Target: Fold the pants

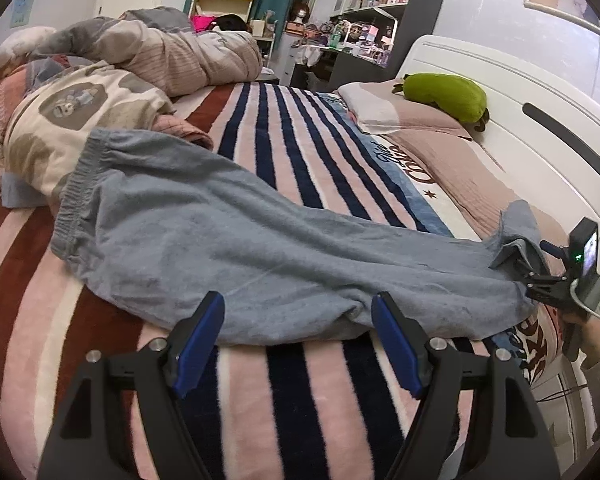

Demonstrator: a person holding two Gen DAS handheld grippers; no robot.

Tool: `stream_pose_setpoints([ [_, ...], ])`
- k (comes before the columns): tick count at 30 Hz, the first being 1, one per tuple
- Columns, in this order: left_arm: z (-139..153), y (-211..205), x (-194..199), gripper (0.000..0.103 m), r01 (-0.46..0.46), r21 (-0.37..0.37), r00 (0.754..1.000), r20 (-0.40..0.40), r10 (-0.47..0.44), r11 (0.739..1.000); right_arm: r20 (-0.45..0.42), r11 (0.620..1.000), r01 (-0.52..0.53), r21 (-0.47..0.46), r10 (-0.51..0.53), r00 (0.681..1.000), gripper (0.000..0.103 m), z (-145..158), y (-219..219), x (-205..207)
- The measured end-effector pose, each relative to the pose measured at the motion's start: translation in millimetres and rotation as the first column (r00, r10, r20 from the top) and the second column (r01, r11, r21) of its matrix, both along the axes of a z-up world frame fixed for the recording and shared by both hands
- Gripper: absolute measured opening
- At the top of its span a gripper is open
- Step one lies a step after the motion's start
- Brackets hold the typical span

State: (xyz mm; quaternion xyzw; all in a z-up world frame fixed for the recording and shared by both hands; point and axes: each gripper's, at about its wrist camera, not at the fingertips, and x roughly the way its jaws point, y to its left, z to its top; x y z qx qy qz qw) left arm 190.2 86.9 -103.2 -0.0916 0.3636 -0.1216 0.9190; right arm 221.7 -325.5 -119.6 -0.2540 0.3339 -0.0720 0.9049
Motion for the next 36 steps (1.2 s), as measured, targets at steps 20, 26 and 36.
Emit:
stream_pose_setpoints([
  [20, 3.7, 5.4, -2.2, 0.072, -0.021, -0.019, 0.999, 0.025, 0.022, 1.000, 0.143, 0.923, 0.100, 0.371, -0.163, 0.976, 0.006, 60.1, -80.1, 3.8],
  [26, 6.3, 24.2, -16.2, 0.072, -0.029, -0.064, 0.998, 0.058, 0.032, 0.998, 0.136, 0.898, 0.018, 0.439, -0.086, 0.987, 0.005, 94.8, -50.4, 9.0],
  [36, 1.9, 68.2, -43.9, 0.072, -0.078, -0.107, 0.993, 0.078, 0.086, 0.991, 0.139, 0.842, -0.165, 0.514, 0.108, 0.984, 0.004, 145.5, 58.9, 56.6],
])
